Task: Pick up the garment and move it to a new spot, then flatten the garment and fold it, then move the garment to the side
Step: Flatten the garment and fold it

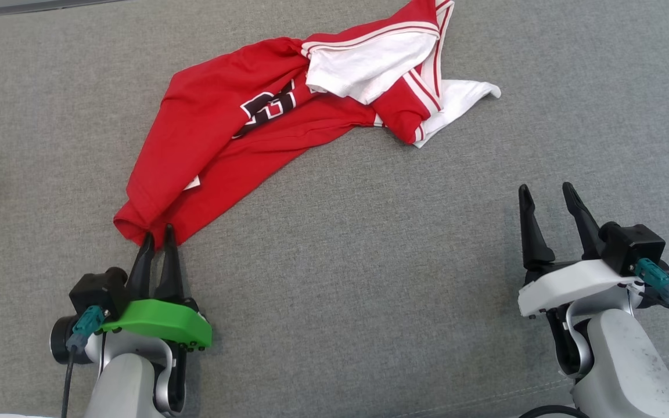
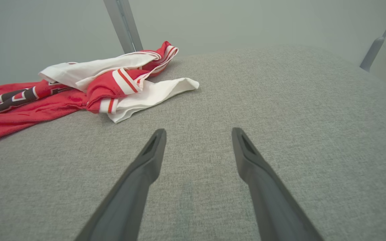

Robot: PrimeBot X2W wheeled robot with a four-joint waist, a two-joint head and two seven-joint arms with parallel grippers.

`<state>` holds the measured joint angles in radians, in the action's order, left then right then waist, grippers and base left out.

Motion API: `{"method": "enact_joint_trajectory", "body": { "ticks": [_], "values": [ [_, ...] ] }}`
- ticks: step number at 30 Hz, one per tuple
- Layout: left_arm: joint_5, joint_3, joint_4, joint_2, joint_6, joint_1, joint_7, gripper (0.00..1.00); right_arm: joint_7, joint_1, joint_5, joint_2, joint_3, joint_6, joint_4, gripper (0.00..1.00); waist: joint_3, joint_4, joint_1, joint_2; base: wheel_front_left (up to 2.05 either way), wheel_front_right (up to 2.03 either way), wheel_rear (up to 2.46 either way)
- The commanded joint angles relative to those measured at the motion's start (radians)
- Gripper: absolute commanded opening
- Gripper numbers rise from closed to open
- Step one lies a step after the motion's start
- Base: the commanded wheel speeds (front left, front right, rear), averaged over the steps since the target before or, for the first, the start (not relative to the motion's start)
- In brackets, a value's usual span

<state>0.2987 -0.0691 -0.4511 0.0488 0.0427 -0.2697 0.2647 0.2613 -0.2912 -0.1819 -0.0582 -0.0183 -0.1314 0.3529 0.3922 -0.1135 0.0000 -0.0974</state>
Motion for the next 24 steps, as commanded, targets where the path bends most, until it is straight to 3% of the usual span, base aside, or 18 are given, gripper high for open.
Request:
{"method": "enact_joint_trajectory", "body": {
  "ticks": [1,2,9,17,23,24],
  "values": [
    [-0.011,-0.002,0.011,0.003,0.006,-0.008,-0.001,0.05,0.002,-0.002,-0.003,-0.001,-0.002,0.001,0.001,1.0,-0.001,0.001,0.0,0.0,0.0,0.0,0.0],
    [-0.015,-0.004,0.013,0.003,0.011,-0.006,-0.001,0.0,0.002,-0.001,-0.001,-0.001,-0.003,0.001,0.001,1.0,-0.002,0.001,0.0,0.0,0.0,0.0,0.0],
    [-0.049,-0.043,0.108,0.003,0.046,0.038,-0.001,0.0,0.002,0.032,-0.002,0.0,-0.02,0.001,0.027,1.0,-0.071,0.029,0.0,0.0,0.0,0.0,0.0],
    [-0.13,-0.104,0.36,0.003,0.08,0.096,-0.001,0.0,0.002,0.084,-0.018,0.004,-0.047,0.001,0.054,1.0,-0.195,0.107,0.0,0.0,0.0,0.0,0.0],
    [-0.189,-0.182,0.411,0.028,0.089,0.189,-0.001,0.0,0.002,0.117,-0.02,0.007,-0.053,0.001,0.067,1.0,-0.241,0.149,0.0,0.0,0.0,0.0,0.0],
    [-0.188,-0.203,0.392,0.04,0.089,0.215,-0.001,0.19,0.002,0.122,-0.02,0.006,-0.056,0.001,0.069,1.0,-0.247,0.154,0.0,0.0,0.0,0.0,0.0]
  ]
}}
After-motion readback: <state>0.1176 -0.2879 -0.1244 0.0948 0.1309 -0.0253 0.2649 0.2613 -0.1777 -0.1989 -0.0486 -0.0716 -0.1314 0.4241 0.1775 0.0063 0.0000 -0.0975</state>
